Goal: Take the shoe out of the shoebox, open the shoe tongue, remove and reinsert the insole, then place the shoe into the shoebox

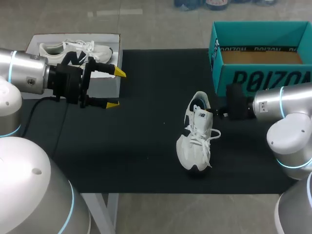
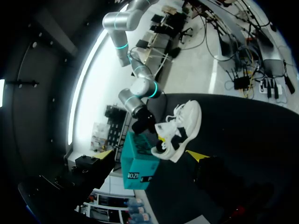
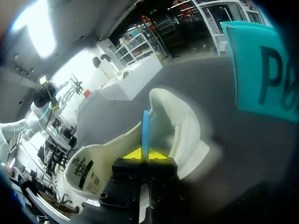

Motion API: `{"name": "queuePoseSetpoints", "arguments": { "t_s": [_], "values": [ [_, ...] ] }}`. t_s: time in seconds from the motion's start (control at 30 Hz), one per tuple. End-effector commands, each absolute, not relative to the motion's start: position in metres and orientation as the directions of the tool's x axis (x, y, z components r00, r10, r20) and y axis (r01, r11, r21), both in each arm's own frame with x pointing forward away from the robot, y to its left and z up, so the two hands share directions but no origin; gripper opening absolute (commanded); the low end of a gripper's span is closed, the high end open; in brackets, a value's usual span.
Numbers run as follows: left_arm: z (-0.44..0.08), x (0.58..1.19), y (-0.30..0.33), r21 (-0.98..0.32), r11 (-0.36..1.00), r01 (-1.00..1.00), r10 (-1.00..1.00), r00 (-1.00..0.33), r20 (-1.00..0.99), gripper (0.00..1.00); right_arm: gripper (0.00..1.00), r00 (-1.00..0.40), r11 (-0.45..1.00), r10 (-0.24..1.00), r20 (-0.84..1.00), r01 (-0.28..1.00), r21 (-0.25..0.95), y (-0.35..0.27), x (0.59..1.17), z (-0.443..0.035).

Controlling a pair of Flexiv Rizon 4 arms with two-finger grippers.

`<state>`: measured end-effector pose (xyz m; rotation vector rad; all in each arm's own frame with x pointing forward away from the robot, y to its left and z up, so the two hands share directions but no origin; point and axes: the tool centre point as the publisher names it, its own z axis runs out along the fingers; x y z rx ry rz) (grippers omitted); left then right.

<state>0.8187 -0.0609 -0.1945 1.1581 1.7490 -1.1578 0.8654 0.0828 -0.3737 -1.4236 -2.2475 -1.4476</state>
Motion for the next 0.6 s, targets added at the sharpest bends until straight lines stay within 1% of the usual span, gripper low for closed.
{"name": "queuePoseSetpoints", "arguments": {
  "t_s": [0.03, 0.07, 0.1, 0.17, 0.27, 0.37, 0.6],
  "values": [
    [-0.194, 0.819, -0.061, -0.283, 0.190, 0.940, 0.287, -0.329, -0.899, 1.00, 0.48, -0.557, 0.105, 0.651, 0.515, 0.738, 0.666, 0.087, 0.868, -0.370],
    [-0.194, 0.819, -0.061, -0.283, 0.190, 0.940, 0.287, -0.329, -0.899, 1.00, 0.69, -0.561, 0.106, 0.652, 0.510, 0.733, 0.672, 0.087, 0.869, -0.367],
    [-0.194, 0.819, -0.061, -0.283, 0.190, 0.940, 0.287, -0.329, -0.899, 1.00, 0.80, -0.565, 0.107, 0.653, 0.505, 0.728, 0.677, 0.087, 0.871, -0.364],
    [-0.194, 0.819, -0.061, -0.283, 0.190, 0.940, 0.287, -0.329, -0.899, 1.00, 0.89, -0.572, 0.110, 0.654, 0.495, 0.720, 0.686, 0.087, 0.876, -0.360],
    [-0.194, 0.819, -0.061, -0.283, 0.190, 0.940, 0.287, -0.329, -0.899, 1.00, 0.92, -0.578, 0.114, 0.657, 0.483, 0.710, 0.695, 0.086, 0.881, -0.354],
    [-0.194, 0.819, -0.061, -0.283, 0.190, 0.940, 0.287, -0.329, -0.899, 1.00, 1.00, -0.582, 0.119, 0.660, 0.476, 0.706, 0.698, 0.086, 0.885, -0.353],
    [-0.194, 0.819, -0.061, -0.283, 0.190, 0.940, 0.287, -0.329, -0.899, 1.00, 1.00, -0.583, 0.128, 0.674, 0.453, 0.697, 0.706, 0.085, 0.892, -0.349]
  ]
}}
